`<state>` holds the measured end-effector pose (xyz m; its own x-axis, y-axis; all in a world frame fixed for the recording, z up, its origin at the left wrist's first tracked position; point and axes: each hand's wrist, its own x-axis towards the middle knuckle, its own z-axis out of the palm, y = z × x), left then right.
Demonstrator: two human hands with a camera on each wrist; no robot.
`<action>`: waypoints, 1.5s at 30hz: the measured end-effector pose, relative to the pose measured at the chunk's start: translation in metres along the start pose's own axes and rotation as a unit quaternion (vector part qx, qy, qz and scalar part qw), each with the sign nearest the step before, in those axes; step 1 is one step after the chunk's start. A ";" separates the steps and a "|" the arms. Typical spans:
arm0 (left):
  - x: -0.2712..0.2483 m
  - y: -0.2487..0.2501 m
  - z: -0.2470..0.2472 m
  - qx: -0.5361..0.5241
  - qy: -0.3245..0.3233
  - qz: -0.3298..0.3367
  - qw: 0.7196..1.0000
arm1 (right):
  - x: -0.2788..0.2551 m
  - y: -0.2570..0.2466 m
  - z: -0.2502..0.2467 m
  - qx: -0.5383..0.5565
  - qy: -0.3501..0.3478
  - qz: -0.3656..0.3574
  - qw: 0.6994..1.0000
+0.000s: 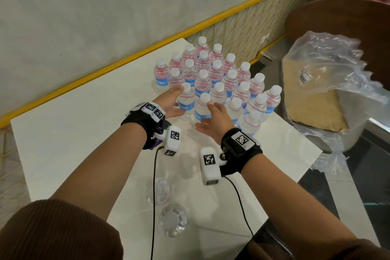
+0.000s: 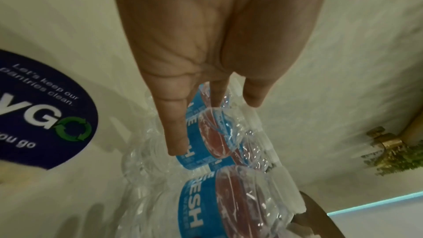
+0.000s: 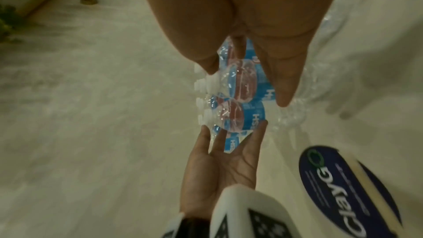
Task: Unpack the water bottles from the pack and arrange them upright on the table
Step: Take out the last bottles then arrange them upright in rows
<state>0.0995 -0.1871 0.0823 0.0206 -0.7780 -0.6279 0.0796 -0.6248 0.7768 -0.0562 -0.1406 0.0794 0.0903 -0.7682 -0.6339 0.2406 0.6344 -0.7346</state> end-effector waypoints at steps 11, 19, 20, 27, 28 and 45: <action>-0.001 -0.015 -0.022 -0.120 -0.029 -0.031 0.992 | -0.005 0.034 -0.010 0.391 -0.007 0.131 0.911; -0.006 -0.013 -0.013 -0.114 -0.024 -0.025 0.993 | 0.003 0.033 -0.001 0.392 -0.034 0.103 0.913; -0.006 -0.013 -0.013 -0.109 -0.025 -0.027 0.993 | 0.004 0.033 -0.001 0.395 -0.037 0.105 0.912; -0.009 -0.013 -0.015 -0.100 -0.023 -0.036 0.994 | 0.004 0.033 -0.004 0.399 -0.044 0.104 0.910; -0.010 -0.012 -0.014 -0.099 -0.021 -0.034 0.994 | 0.005 0.033 -0.003 0.396 -0.044 0.105 0.911; -0.092 -0.051 -0.037 0.451 -0.163 -0.095 0.872 | -0.054 0.078 -0.026 -0.405 -0.278 0.231 0.840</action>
<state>0.1305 -0.0812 0.0988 -0.2040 -0.5406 -0.8162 -0.7686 -0.4279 0.4755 -0.0675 -0.0471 0.0505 0.4851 -0.2016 -0.8509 -0.6601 0.5538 -0.5075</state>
